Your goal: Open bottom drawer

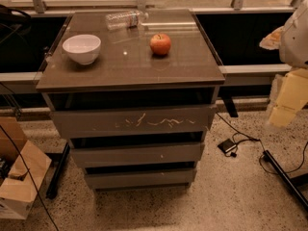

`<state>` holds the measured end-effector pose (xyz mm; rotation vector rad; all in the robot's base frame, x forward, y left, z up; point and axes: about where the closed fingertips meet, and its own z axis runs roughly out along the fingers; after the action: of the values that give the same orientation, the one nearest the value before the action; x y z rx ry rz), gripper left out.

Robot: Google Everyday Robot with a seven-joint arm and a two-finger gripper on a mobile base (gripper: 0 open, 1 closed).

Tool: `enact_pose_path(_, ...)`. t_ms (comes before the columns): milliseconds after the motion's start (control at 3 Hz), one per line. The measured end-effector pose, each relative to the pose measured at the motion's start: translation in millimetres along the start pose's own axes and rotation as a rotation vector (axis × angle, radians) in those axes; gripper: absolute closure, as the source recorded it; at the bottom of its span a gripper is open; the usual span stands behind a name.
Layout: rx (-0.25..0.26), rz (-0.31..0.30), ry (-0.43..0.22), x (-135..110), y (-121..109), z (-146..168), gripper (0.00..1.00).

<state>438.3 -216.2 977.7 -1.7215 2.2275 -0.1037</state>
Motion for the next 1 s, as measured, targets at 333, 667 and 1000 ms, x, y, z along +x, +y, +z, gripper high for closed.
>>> enact_pose_path(333, 0.0, 0.0, 0.0, 0, 0, 0, 0.0)
enact_pose_path(667, 0.012, 0.01, -0.061, -10, 0, 12, 0.0)
enact_pose_path(1000, -0.015, 0.033, -0.179, -23, -4, 46, 0.0)
